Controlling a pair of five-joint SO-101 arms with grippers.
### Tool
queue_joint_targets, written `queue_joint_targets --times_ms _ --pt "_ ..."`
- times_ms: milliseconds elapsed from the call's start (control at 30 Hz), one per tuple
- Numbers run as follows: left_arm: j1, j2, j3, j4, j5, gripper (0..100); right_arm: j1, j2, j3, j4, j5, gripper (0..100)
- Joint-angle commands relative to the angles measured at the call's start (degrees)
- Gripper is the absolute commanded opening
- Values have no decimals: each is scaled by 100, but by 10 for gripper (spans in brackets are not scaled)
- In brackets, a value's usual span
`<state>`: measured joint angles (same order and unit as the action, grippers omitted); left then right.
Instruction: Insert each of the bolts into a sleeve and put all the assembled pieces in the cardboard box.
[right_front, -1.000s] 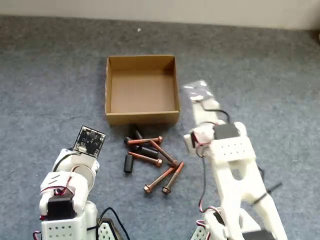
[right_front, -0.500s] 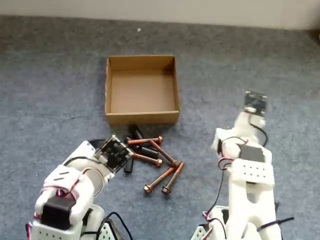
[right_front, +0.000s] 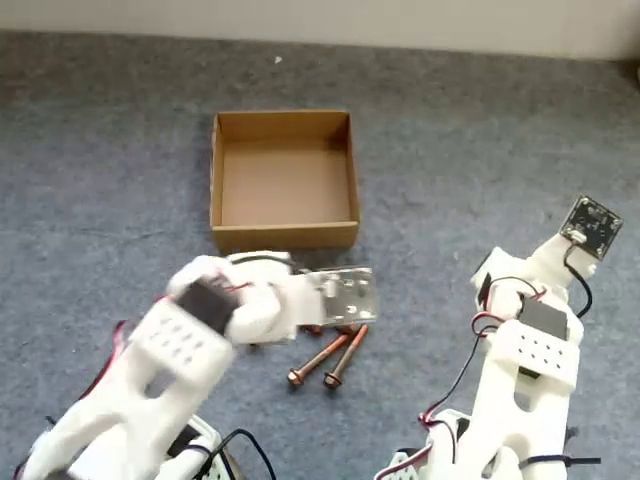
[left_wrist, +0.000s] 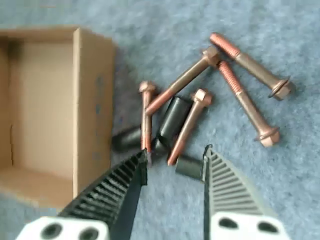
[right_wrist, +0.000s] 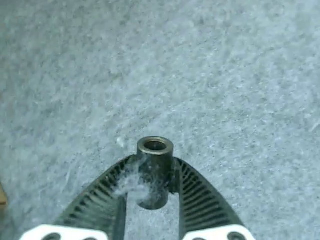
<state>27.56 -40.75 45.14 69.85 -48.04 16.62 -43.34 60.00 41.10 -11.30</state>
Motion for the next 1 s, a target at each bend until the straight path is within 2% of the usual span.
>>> queue_joint_targets --times_ms 0,267,567,633,800,967 --pt "585 1235 -330 -818 -510 203 101 -189 -40 -163 -44 5" --pt "1226 2299 -470 -1662 -668 203 110 -189 -40 -198 -9 5" --pt "1200 3644 -1437 -1644 -677 203 110 -189 -40 -198 0 5" --pt "1182 3873 -1552 -1644 -862 203 110 -189 -31 -198 0 5" --pt "1024 4145 -1587 -1662 -1301 155 110 -189 -31 -198 0 5" --pt "971 4198 -1578 -1670 -1354 140 110 -189 -31 -198 0 5"
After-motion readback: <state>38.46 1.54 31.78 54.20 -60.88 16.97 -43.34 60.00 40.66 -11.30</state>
